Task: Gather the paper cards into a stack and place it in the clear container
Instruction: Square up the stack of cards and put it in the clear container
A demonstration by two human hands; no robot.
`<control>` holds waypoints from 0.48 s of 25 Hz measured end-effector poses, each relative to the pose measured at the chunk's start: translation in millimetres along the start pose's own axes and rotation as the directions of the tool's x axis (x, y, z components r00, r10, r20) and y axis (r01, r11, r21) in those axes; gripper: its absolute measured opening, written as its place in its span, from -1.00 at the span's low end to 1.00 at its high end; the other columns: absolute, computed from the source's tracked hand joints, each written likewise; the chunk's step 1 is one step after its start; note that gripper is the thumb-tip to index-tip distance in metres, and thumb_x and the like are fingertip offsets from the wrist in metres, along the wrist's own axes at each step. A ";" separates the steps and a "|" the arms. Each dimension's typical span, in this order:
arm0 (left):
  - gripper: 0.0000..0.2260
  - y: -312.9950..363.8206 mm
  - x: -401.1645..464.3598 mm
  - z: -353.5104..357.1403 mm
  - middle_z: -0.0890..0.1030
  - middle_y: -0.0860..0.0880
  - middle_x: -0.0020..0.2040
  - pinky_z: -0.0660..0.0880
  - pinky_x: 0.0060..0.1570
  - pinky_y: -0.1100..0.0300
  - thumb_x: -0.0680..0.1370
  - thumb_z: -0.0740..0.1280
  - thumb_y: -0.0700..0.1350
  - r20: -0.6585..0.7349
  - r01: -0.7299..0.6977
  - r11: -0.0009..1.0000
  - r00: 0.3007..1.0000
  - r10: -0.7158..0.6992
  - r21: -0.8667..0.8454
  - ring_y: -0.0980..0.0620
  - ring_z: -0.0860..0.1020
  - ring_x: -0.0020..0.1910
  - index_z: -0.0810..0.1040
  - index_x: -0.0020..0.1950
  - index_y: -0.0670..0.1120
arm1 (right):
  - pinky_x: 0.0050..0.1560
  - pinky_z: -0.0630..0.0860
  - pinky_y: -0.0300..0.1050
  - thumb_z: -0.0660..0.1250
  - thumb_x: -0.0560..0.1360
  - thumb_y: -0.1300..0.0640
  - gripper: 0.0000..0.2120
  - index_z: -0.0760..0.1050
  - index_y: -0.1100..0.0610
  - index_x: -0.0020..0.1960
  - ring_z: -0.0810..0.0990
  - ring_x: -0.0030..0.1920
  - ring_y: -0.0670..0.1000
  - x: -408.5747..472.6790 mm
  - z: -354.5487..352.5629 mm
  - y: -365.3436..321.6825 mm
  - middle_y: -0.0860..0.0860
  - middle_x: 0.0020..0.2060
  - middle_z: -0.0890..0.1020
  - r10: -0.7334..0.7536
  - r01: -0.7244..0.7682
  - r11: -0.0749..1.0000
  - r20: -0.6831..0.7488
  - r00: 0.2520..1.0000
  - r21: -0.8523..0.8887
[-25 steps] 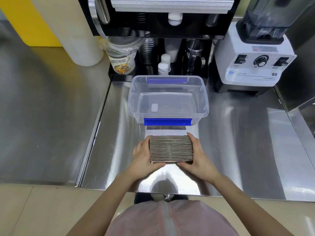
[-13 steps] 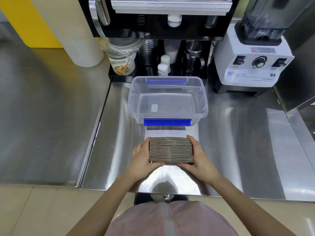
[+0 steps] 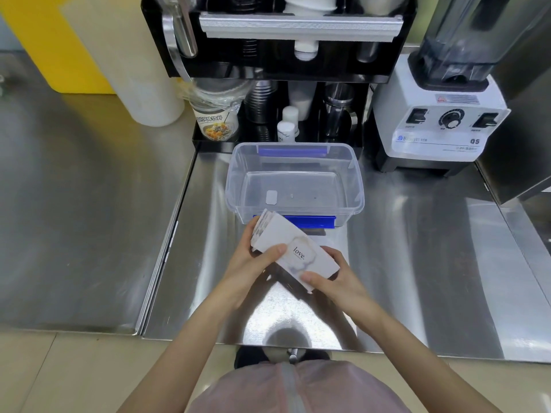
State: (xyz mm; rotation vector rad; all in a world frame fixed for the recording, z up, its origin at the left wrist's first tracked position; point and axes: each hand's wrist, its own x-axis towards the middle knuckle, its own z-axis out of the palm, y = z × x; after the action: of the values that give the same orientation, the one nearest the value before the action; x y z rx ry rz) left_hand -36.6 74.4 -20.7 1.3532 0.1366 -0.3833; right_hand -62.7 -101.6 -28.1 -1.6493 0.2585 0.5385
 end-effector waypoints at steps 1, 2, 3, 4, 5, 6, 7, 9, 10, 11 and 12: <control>-0.47 0.5 0.9 -0.1 0.59 0.02 0.01 0.57 -0.21 0.30 0.36 0.37 -0.18 -0.017 -0.013 1.000 1.000 0.013 -0.011 0.20 0.63 -0.14 0.33 0.28 0.08 | -0.45 0.46 -0.50 0.42 0.40 0.26 -0.50 0.28 0.09 0.24 0.55 -0.44 -0.38 -0.7 2.7 -5.0 -0.08 -0.12 0.54 0.005 -0.005 1.000 0.002 1.000 0.013; -0.48 1.9 2.0 -0.8 0.58 0.01 0.02 0.57 -0.21 0.30 0.35 0.36 -0.15 -0.031 -0.022 1.000 0.999 0.022 -0.018 0.20 0.63 -0.13 0.34 0.27 0.08 | -0.47 0.45 -0.49 0.41 0.41 0.25 -0.51 0.27 0.10 0.24 0.54 -0.46 -0.37 -0.3 4.2 -8.5 -0.07 -0.13 0.54 0.009 -0.009 1.000 0.003 1.000 0.023; -0.50 4.6 2.9 -1.9 0.58 0.01 0.02 0.56 -0.23 0.31 0.34 0.35 -0.14 -0.038 -0.027 0.999 0.999 0.026 -0.018 0.20 0.63 -0.13 0.35 0.26 0.08 | -0.47 0.45 -0.49 0.41 0.41 0.25 -0.51 0.26 0.10 0.24 0.55 -0.45 -0.35 -0.9 5.4 -13.1 -0.06 -0.12 0.53 0.010 -0.010 1.000 0.015 1.000 0.025; -0.52 7.7 3.7 -3.3 0.59 0.01 0.01 0.56 -0.23 0.31 0.34 0.34 -0.13 -0.032 -0.025 1.000 0.999 0.024 -0.012 0.21 0.63 -0.14 0.37 0.23 0.10 | -0.44 0.46 -0.50 0.41 0.42 0.21 -0.49 0.24 0.08 0.27 0.56 -0.40 -0.32 -1.5 5.7 -16.5 -0.06 -0.08 0.52 0.008 -0.009 1.000 0.032 0.999 0.026; -0.55 11.9 4.6 -4.7 0.59 0.02 0.00 0.57 -0.21 0.28 0.33 0.34 -0.12 -0.019 -0.019 1.000 1.000 0.019 -0.002 0.19 0.63 -0.12 0.39 0.19 0.12 | -0.37 0.47 -0.53 0.41 0.43 0.15 -0.43 0.21 0.06 0.33 0.56 -0.30 -0.31 -3.0 5.2 -21.9 -0.08 -0.02 0.51 -0.002 0.001 1.000 0.061 0.998 0.009; -0.58 16.3 5.9 -6.5 0.59 0.03 -0.01 0.57 -0.17 0.25 0.33 0.34 -0.11 -0.009 -0.012 1.000 1.000 0.012 0.010 0.15 0.62 -0.10 0.40 0.16 0.14 | -0.29 0.46 -0.57 0.37 0.45 0.08 -0.40 0.16 0.02 0.39 0.53 -0.19 -0.31 -3.5 3.0 -28.1 -0.13 0.03 0.48 -0.011 0.012 1.000 0.083 0.997 -0.014; -0.60 21.2 7.9 -8.9 0.59 0.03 -0.01 0.56 -0.13 0.22 0.32 0.34 -0.10 -0.003 -0.004 1.000 1.000 0.004 0.023 0.10 0.60 -0.05 0.42 0.13 0.16 | -0.25 0.41 -0.65 0.31 0.49 0.03 -0.43 0.13 -0.02 0.42 0.49 -0.12 -0.34 -3.2 -0.2 -37.9 -0.16 0.08 0.45 -0.016 0.019 0.999 0.091 0.996 -0.034; -0.63 33.3 12.4 -12.7 0.58 0.03 0.01 0.52 -0.07 0.20 0.32 0.34 -0.08 0.015 0.005 0.998 1.000 -0.006 0.056 0.03 0.55 0.02 0.43 0.09 0.17 | -0.23 0.34 -0.72 0.21 0.53 0.00 -0.48 0.13 -0.03 0.44 0.43 -0.06 -0.39 2.3 -7.3 -61.7 -0.17 0.15 0.44 -0.027 0.032 0.998 0.105 0.994 -0.049; -0.64 39.9 15.2 -13.9 0.58 0.03 0.02 0.52 -0.07 0.22 0.33 0.35 -0.08 0.035 0.002 0.997 0.999 -0.005 0.083 0.03 0.55 0.03 0.43 0.09 0.17 | -0.16 0.38 -0.69 0.21 0.52 -0.01 -0.48 0.15 -0.03 0.43 0.45 -0.02 -0.37 6.9 -9.9 -72.9 -0.15 0.17 0.45 -0.040 0.049 0.996 0.134 0.990 -0.069; -0.64 46.4 17.9 -14.5 0.57 0.03 0.04 0.54 -0.10 0.26 0.36 0.36 -0.09 0.059 -0.008 0.994 0.998 0.001 0.112 0.04 0.55 0.03 0.42 0.12 0.14 | -0.05 0.43 -0.58 0.24 0.51 -0.01 -0.48 0.17 -0.03 0.43 0.49 0.02 -0.31 11.7 -10.5 -83.0 -0.13 0.17 0.49 -0.050 0.068 0.993 0.174 0.983 -0.094; -0.64 53.0 21.0 -15.0 0.56 0.02 0.05 0.55 -0.14 0.31 0.41 0.37 -0.12 0.071 -0.019 0.990 0.997 0.009 0.137 0.06 0.56 0.02 0.39 0.16 0.10 | 0.07 0.46 -0.42 0.26 0.50 0.00 -0.47 0.20 -0.01 0.43 0.54 0.06 -0.20 17.7 -9.6 -89.9 -0.09 0.17 0.53 -0.053 0.077 0.991 0.209 0.977 -0.106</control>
State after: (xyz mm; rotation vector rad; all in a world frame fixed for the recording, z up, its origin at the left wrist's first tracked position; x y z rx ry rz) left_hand 3.1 93.7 18.3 1.4736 0.0426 -0.4347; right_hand -3.8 -94.5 42.2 -1.6906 0.0215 0.6788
